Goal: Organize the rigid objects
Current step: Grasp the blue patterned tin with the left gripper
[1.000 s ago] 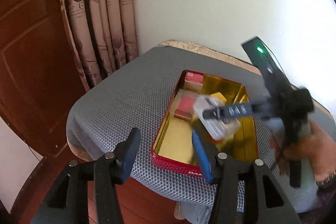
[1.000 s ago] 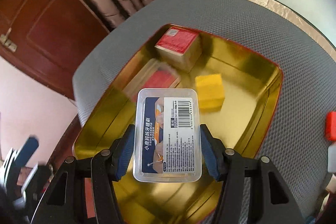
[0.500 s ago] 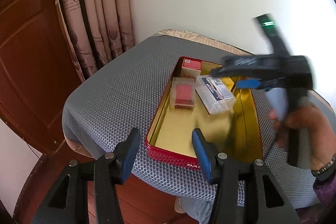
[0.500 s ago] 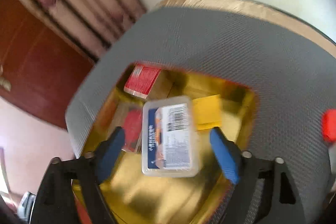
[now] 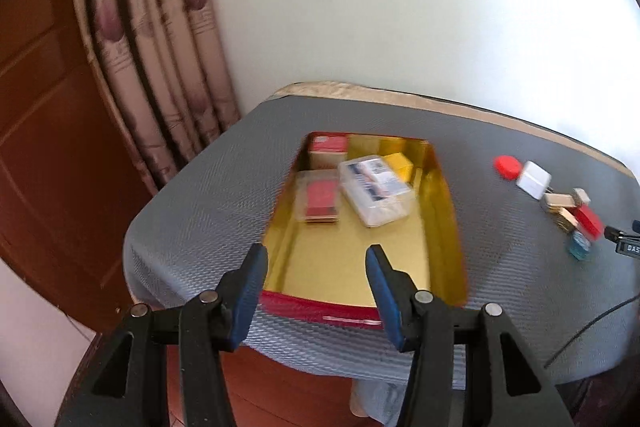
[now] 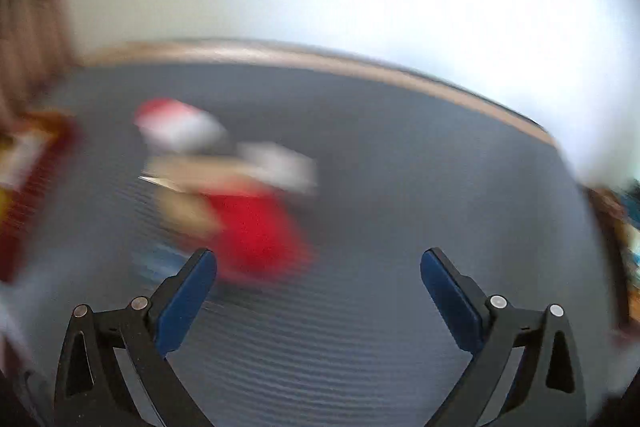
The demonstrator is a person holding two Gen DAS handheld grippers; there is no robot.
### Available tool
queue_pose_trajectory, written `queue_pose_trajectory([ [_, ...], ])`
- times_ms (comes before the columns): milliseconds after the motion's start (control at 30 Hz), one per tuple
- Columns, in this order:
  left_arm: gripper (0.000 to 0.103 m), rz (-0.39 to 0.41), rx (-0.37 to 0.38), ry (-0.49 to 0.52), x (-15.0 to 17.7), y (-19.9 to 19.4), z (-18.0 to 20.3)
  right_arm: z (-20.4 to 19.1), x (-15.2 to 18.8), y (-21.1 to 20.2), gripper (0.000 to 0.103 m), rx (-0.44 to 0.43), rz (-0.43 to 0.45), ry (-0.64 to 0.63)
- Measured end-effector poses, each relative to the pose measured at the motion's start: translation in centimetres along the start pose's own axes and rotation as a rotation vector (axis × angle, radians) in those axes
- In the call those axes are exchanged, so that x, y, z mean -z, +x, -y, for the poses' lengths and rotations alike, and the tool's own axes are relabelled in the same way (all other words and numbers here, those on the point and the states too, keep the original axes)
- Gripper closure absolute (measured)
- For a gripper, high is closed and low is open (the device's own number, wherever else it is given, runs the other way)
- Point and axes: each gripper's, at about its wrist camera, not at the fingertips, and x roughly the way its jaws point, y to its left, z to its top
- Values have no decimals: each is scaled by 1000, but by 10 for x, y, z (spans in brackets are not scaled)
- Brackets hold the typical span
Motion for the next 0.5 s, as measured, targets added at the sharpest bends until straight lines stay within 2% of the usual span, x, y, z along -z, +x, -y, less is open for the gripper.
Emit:
queue_pose_trajectory([
  [100, 51, -16, 60, 34, -1, -4, 24, 43, 8, 17, 1, 38, -33, 59],
  [167, 51, -36, 125, 73, -2, -6, 48, 61, 10, 32, 0, 34, -88, 86],
  [267, 51, -83, 267, 100, -5, -5, 87, 85, 9, 46, 0, -82, -127, 168],
  [300, 51, -103, 319, 112, -7, -3, 104, 89, 8, 49, 0, -95, -132, 185],
  [433, 51, -146, 491, 149, -14, 13, 160, 94, 8, 52, 0, -101, -92, 160],
  [500, 51, -143, 536, 196, -16, 23, 190, 95, 12, 50, 0, -110, -65, 151],
])
